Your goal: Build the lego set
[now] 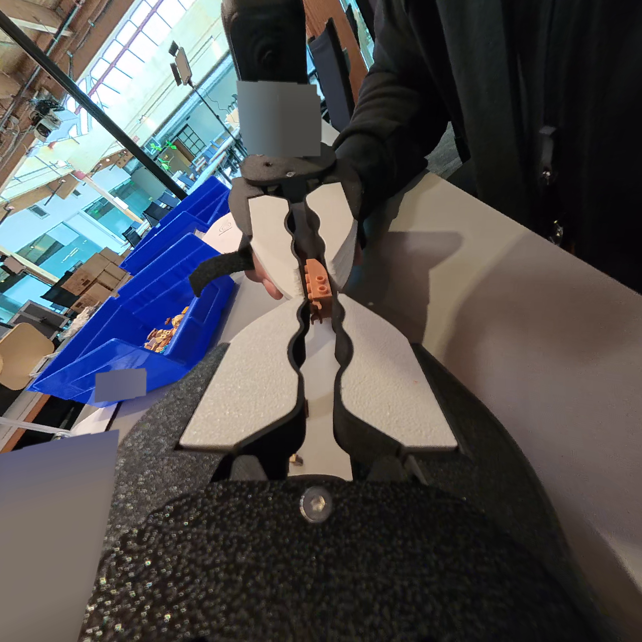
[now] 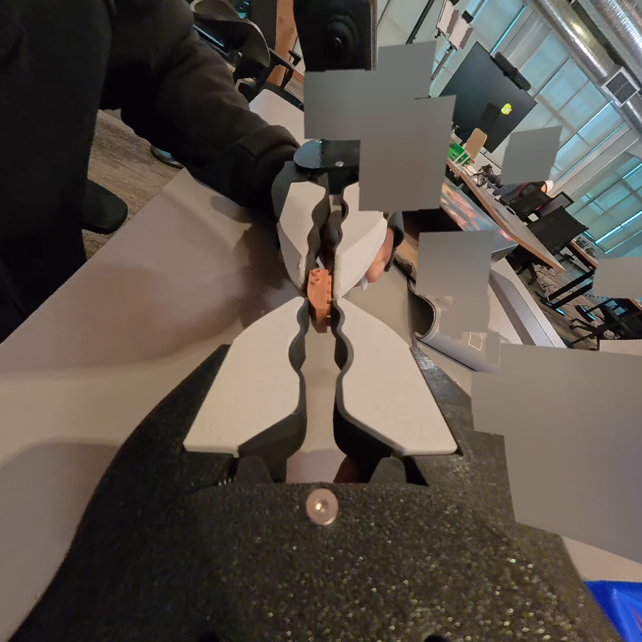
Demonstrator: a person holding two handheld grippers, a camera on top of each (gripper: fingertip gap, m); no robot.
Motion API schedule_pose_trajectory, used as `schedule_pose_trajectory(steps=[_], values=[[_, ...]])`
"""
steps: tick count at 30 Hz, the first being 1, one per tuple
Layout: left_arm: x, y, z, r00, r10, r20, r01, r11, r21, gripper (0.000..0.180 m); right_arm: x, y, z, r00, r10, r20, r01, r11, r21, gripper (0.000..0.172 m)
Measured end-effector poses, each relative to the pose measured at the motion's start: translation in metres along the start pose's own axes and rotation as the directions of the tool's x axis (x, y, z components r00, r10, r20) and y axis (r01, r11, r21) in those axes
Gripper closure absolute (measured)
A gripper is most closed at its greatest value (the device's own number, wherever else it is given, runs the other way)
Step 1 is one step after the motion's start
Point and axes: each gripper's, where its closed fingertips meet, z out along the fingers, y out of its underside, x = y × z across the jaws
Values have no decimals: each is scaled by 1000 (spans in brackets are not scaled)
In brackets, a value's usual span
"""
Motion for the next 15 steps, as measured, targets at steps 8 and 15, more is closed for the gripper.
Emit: schedule_pose_trajectory(steps=[8,15], values=[[-15,26,-1,995,44,94,-30,989,-146,169,6,27,1,988,154,10,-152,980,-131,130],[-12,45,-5,984,164,72,-139,952,-272,169,26,34,-6,855,519,16,-515,852,-96,135]])
